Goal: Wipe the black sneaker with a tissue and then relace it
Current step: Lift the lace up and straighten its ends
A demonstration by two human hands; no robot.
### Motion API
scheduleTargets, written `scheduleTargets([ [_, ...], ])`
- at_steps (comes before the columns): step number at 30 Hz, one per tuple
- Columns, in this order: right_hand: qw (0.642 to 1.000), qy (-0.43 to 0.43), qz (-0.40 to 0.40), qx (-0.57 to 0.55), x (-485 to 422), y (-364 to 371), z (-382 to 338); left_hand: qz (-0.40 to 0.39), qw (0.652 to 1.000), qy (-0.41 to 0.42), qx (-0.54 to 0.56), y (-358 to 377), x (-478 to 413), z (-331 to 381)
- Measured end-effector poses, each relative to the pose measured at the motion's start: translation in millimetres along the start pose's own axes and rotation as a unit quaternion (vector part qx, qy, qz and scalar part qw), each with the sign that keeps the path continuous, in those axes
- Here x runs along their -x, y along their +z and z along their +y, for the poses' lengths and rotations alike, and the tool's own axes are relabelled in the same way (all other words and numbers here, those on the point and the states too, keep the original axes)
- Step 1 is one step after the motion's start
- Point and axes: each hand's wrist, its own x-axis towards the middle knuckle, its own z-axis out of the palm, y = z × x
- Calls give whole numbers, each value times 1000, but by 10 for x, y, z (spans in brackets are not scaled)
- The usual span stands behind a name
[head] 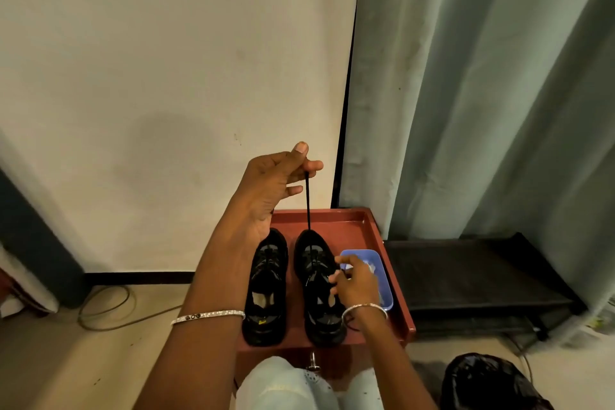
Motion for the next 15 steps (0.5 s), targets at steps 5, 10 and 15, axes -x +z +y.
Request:
scheduleTargets([
  [5, 989, -92, 4, -117, 327, -500, -662, -8, 1000, 10, 12, 60, 239, 104],
  [10, 969, -125, -37, -211, 615, -826, -1110, -13, 1000, 15, 7, 99, 413, 187],
  [15, 933, -145, -92, -317, 805, -1017, -1396, 15, 998, 63, -15, 111, 476, 159],
])
